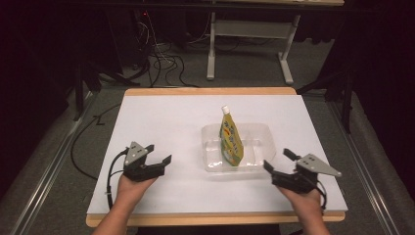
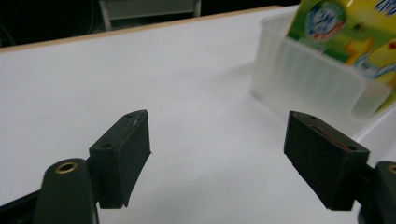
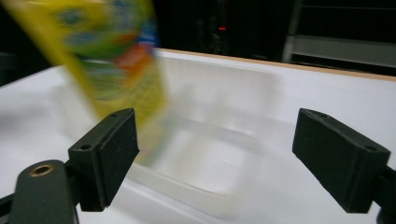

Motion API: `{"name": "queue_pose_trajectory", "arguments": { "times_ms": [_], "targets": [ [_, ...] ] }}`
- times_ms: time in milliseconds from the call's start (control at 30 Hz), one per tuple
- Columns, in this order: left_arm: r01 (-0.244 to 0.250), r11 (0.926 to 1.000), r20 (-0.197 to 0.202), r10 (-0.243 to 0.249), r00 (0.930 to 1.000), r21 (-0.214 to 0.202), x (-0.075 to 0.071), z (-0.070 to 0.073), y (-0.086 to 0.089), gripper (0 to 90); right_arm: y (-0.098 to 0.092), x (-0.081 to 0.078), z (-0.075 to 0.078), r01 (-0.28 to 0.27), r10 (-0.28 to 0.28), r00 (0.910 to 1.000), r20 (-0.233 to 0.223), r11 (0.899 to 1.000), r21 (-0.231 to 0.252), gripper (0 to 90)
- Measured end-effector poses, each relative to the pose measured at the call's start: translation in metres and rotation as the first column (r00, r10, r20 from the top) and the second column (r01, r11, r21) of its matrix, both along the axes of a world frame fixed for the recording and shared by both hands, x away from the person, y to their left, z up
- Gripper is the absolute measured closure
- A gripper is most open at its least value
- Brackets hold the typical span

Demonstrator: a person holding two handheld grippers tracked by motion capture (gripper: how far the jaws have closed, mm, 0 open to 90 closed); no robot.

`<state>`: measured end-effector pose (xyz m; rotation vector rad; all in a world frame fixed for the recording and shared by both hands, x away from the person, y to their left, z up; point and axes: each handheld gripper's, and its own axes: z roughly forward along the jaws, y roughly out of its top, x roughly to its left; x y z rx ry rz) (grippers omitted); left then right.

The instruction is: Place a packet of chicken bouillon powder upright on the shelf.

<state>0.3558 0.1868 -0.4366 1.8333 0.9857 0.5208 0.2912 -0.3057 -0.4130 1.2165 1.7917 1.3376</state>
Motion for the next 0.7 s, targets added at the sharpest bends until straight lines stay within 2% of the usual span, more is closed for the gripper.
{"name": "queue_pose_trajectory", "arguments": {
  "times_ms": [67,133,167,233,267,367,467,567,700],
  "targets": [
    [-0.025,0.9987,-0.003,0.025,0.9997,0.046,-0.006,-0.007,0.020,23.5,-0.028,0.001,-0.005,0.061,-0.061,0.9981,0.000,0.998,-0.003,15.3],
    [-0.071,0.9931,-0.009,0.073,0.9973,0.093,-0.012,-0.013,0.037,23.7,-0.053,0.000,-0.014,0.124,-0.124,0.9922,0.014,0.992,-0.012,15.3],
    [-0.089,0.9922,-0.021,0.091,0.9956,0.088,-0.013,-0.014,0.045,24.0,-0.063,-0.001,-0.019,0.149,-0.149,0.9889,0.005,0.989,0.008,15.5],
    [-0.120,0.9921,-0.029,0.121,0.9922,0.037,-0.014,-0.013,0.052,24.9,-0.075,-0.002,-0.030,0.182,-0.181,0.9832,-0.026,0.983,0.032,15.5],
    [-0.128,0.9916,-0.022,0.128,0.9915,0.019,-0.014,-0.011,0.052,25.4,-0.076,-0.002,-0.034,0.187,-0.186,0.9819,-0.035,0.982,0.020,15.5],
    [-0.107,0.9942,-0.009,0.107,0.9942,0.009,-0.015,-0.008,0.042,25.1,-0.070,0.000,-0.035,0.176,-0.175,0.9827,-0.060,0.984,0.007,15.0],
    [-0.073,0.9972,-0.015,0.073,0.9972,0.015,-0.016,-0.008,0.034,24.3,-0.062,0.003,-0.031,0.165,-0.165,0.9855,-0.038,0.986,0.002,14.8],
    [-0.057,0.9973,-0.016,0.058,0.9982,0.047,-0.017,-0.010,0.033,24.3,-0.060,0.003,-0.031,0.164,-0.164,0.9860,-0.031,0.986,0.003,14.9],
    [-0.061,0.9977,-0.024,0.062,0.9978,0.030,-0.015,-0.008,0.037,24.5,-0.063,0.002,-0.033,0.176,-0.176,0.9838,-0.034,0.984,0.002,15.3]
  ]
}}
